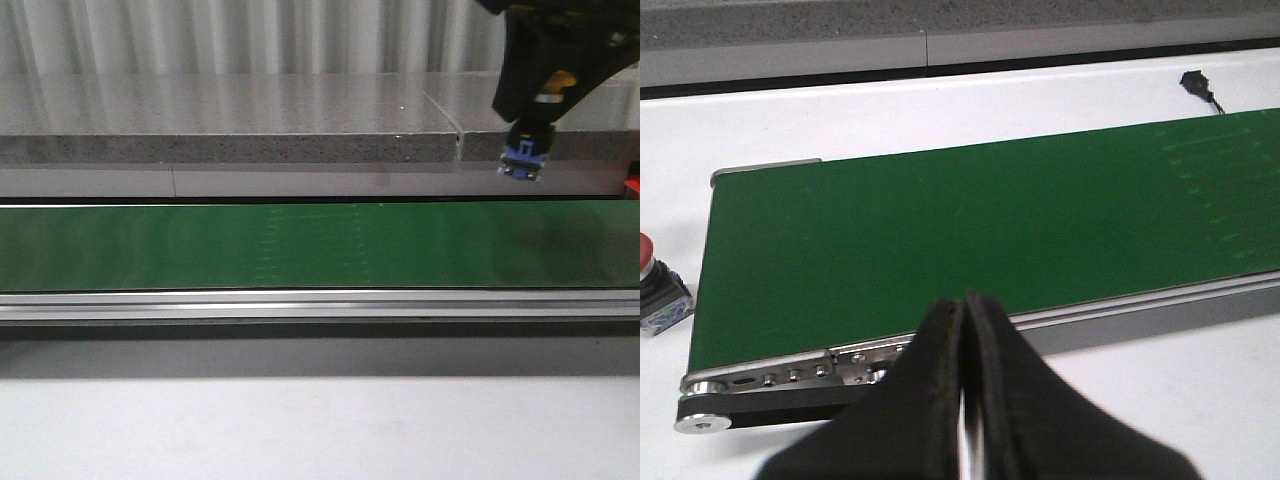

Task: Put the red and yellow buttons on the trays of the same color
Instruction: 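Close the right gripper on the yellow button and lift it, then lower the yellow button into the yellow tray and open right gripper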

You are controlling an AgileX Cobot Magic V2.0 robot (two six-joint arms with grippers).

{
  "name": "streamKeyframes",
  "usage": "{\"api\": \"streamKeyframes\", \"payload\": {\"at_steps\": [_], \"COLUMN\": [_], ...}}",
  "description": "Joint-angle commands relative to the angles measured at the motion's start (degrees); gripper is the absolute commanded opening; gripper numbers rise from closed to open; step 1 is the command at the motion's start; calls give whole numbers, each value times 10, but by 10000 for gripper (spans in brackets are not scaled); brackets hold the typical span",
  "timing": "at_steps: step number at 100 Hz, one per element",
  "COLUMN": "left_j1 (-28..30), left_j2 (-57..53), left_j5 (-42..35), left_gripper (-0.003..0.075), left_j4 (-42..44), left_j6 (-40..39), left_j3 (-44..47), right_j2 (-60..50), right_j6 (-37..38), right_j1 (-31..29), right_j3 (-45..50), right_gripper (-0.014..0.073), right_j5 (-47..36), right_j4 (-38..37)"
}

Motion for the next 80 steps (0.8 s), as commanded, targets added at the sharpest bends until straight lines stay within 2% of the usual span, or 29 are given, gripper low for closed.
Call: {"api": "streamKeyframes", "payload": {"at_steps": [1,19,42,80], "left_j1": [-5,-5,-5,-5], "left_j2": [0,0,0,0], "left_j5": [-37,-37,-37,-37], "left_gripper": [-21,-21,-21,-21], "left_j4": [-7,-7,-7,-7], "left_j6": [-1,-1,-1,-1], "left_j3": [-14,-14,-14,-14], "right_j2": [-42,-81,-138,-167], "right_j6": [20,34,47,100], "right_j1": [-24,-80,-163,-333], "right_j3": [-16,3,70,170], "right_gripper": [86,86,86,86], "right_j5": [6,23,29,55], "right_j4": [1,0,0,-14]}}
